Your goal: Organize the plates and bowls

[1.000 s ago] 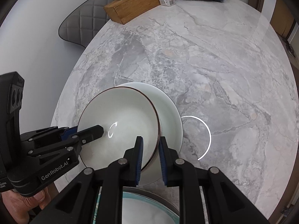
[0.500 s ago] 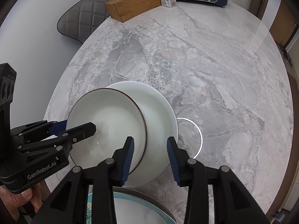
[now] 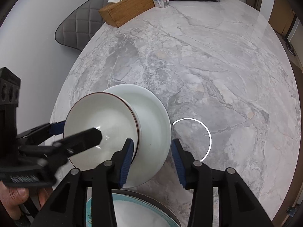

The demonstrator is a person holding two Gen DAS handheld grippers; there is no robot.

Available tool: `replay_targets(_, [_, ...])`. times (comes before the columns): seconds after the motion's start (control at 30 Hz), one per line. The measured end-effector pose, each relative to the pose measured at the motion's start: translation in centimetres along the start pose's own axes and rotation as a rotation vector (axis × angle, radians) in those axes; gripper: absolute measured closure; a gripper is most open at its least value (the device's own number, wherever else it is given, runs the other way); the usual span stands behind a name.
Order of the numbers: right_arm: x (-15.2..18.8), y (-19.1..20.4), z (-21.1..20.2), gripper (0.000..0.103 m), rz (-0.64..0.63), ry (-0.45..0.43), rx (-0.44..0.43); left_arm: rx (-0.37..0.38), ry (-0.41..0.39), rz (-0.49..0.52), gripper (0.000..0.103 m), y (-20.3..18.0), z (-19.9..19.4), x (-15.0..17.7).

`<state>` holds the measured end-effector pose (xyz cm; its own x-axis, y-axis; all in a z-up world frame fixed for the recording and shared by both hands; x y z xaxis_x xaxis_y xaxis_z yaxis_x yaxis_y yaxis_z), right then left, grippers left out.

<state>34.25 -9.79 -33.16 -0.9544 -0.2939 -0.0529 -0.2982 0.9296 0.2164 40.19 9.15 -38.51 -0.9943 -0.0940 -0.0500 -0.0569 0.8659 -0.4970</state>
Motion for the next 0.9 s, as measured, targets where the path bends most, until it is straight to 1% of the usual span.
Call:
replay_targets(0.07, [-0.1, -0.2, -0.3, 0.057, 0.007, -0.006, -0.001, 0.023, -0.008, -0.029, 0.019, 0.2, -0.5, -0.3])
replay_targets(0.13, [-0.1, -0.4, -0.4, 0.057, 0.011, -0.01, -0.006, 0.01, -0.044, -0.042, 0.019, 0.4, -1.7, -0.6])
replay_targets(0.17, [-0.1, -0.4, -0.4, 0.057, 0.014, -0.012, -0.008, 0.028, -0.059, -0.047, 0.019, 0.3, -2.4, -0.8])
replay_targets(0.23, [-0.2, -0.6, -0.7, 0.054, 0.018, -0.022, -0.01, 0.056, -0.092, -0.052, 0.018, 0.1, -3.9, -1.1])
replay_targets(0.3, [-0.2, -0.7, -0.8, 0.053, 0.022, -0.02, -0.016, 0.044, -0.11, -0.052, 0.017, 0.4, -5.0, -1.2])
replay_targets(0.33, [-0.2, -0.8, -1.0, 0.053, 0.025, -0.025, -0.018, 0.023, -0.113, -0.053, 0.017, 0.8, -5.4, -1.1])
replay_targets(0.43, [-0.1, -0.9, -1.4, 0.053, 0.031, -0.043, -0.024, -0.053, -0.114, -0.077, 0.017, 3.0, -6.1, -0.1])
replay_targets(0.6, [-0.1, -1.7, -2.0, 0.053, 0.055, -0.059, -0.018, -0.114, -0.079, -0.144, 0.017, 7.1, -5.4, 2.5])
replay_targets(0.7, [-0.1, -2.1, -2.2, 0.053, 0.063, -0.062, -0.016, -0.146, -0.086, -0.161, 0.017, 8.7, -5.4, 3.6])
replay_targets(0.77, [-0.2, -2.1, -2.2, 0.053, 0.062, -0.061, -0.016, -0.134, -0.086, -0.165, 0.017, 9.1, -5.4, 4.1])
replay_targets(0.9, [-0.2, -1.7, -2.0, 0.053, 0.055, -0.056, -0.014, -0.096, -0.053, -0.159, 0.017, 9.0, -4.2, 4.2])
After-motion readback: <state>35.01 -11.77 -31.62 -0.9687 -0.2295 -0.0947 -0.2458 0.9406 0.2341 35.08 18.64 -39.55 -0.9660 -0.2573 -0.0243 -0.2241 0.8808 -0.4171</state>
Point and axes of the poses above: each gripper's, at about its wrist camera, not at the fingertips, and z roughly the way its jaws point, y to its left, x to its underside, the point moved 10 cm from there along z, roughly the way its jaws point, and after that the axes turned 13 degrees about y, right-handed, at the moved point
